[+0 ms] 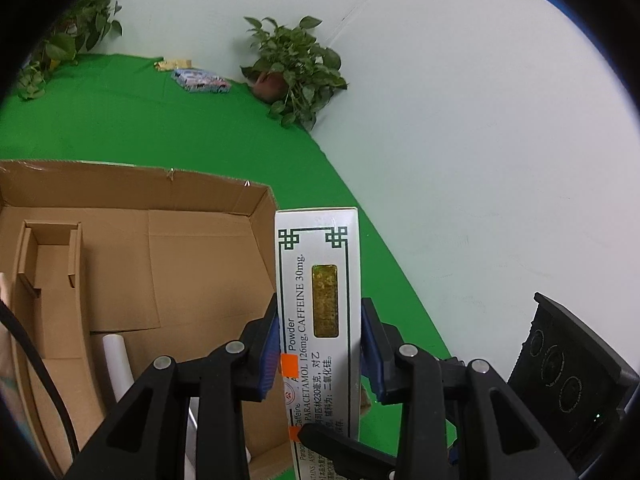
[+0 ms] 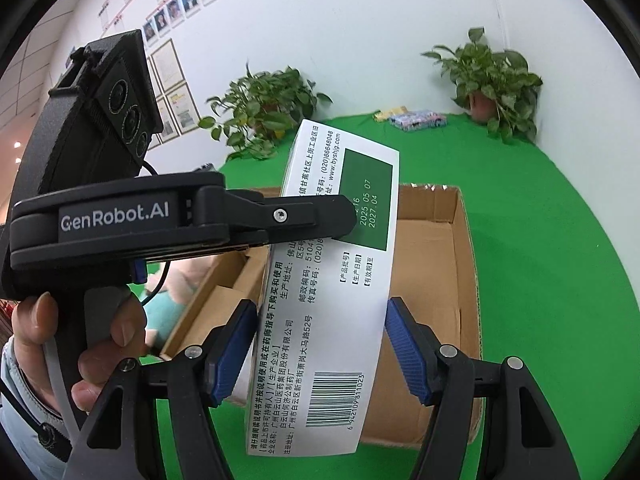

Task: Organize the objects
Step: 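Carry the medicine box with both grippers over the tray, then lower the medicine box into the tray beside the phone stand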

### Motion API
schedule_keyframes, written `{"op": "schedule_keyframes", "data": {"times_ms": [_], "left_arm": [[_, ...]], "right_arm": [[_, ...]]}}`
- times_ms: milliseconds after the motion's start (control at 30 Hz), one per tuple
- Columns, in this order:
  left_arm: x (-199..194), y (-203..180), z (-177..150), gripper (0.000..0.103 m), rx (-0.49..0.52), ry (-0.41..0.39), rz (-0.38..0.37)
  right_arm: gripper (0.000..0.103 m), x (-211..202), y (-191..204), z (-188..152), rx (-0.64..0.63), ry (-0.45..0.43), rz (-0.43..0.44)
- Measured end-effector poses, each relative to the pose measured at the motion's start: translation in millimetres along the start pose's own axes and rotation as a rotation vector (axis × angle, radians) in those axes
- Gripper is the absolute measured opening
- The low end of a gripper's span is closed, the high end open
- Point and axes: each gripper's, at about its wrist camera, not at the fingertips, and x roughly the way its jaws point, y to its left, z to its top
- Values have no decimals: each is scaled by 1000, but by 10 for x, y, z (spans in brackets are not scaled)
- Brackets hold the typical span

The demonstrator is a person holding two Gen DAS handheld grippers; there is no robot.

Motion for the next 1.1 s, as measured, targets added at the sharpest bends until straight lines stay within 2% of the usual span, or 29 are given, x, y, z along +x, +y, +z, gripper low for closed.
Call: {"op": "schedule_keyframes", "data": {"times_ms": [267,433,700,1100], "left_arm": [[522,411,15,34,-96,80,-25],[754,614,-32,34,-150,118,-44],[917,753,-61,33,-191,145,-59],[1092,972,-158,34,-252,202,-70]], "right_arm": [[64,642,-442,-8,42,87,1],[64,881,-601,-135,65,130,-6],[64,1116,-749,-209,77,168,-14],[64,1440,-804,-273,80,271,-59]]}}
